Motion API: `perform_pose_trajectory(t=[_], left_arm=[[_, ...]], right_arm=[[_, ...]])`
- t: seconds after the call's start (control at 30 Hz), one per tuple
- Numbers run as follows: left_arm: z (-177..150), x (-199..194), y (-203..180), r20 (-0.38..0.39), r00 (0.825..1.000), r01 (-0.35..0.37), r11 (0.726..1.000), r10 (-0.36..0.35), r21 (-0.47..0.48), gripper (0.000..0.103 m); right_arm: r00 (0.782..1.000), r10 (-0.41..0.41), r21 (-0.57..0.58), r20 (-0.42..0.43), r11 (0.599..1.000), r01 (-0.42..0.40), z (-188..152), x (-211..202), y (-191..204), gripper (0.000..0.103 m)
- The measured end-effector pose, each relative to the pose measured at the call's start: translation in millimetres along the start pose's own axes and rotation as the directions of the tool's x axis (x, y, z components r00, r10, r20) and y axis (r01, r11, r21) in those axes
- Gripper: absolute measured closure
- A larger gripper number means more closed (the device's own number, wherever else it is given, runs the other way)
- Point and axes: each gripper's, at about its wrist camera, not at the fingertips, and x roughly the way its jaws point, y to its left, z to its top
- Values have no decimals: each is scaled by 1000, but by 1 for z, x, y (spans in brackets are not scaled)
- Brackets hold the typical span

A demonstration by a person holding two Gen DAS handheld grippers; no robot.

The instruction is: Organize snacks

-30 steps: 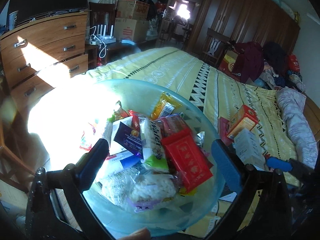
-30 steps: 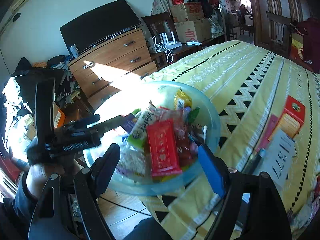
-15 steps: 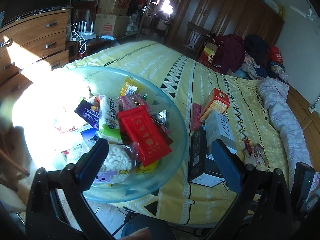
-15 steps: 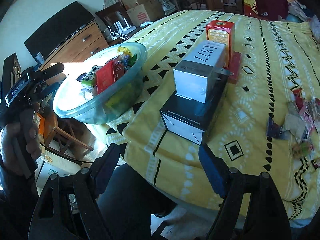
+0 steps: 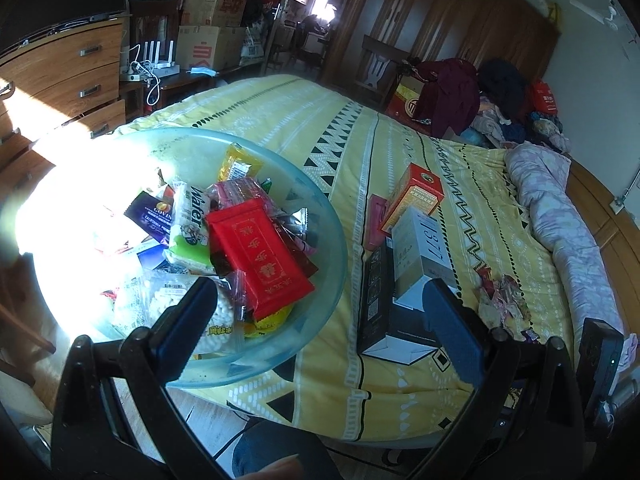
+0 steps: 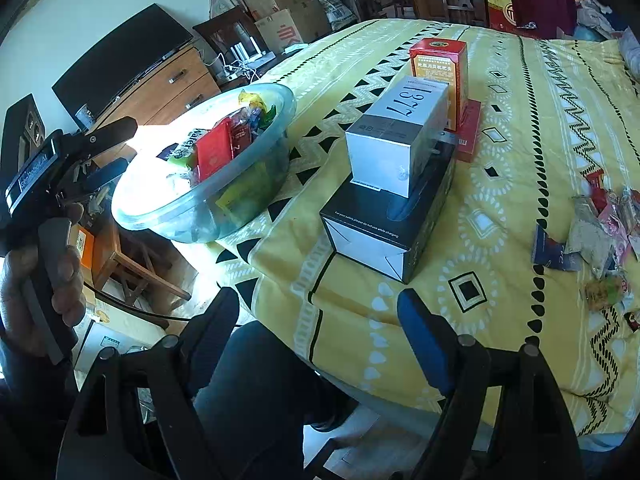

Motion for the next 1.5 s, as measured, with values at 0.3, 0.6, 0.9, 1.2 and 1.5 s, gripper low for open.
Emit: perform_pose_trajectory(t=[0.3, 0.6, 0.9, 1.2, 1.5], left_arm=[[-7, 12, -5, -37, 999, 3, 1000, -3, -2, 0], [-8, 16, -3, -47, 999, -7, 1000, 7, -1, 0], [-12, 23, -8, -70, 998, -4, 1000, 5, 15, 0], [-12, 23, -8, -73, 997, -6, 1000, 6, 12, 0], [-12, 26, -7, -84, 996, 0, 1000, 0, 10, 0]], right_arm=[[999, 3, 8, -39, 1000, -3, -5, 12, -4, 19], [998, 5, 14, -58, 1000, -4, -6, 21, -6, 19], [997, 6, 25, -78, 1000, -5, -10, 27, -10, 19], [996, 10, 28, -86, 1000, -7, -11, 30, -10, 19], [995, 10, 29, -97, 1000, -7, -13, 32, -10, 19]])
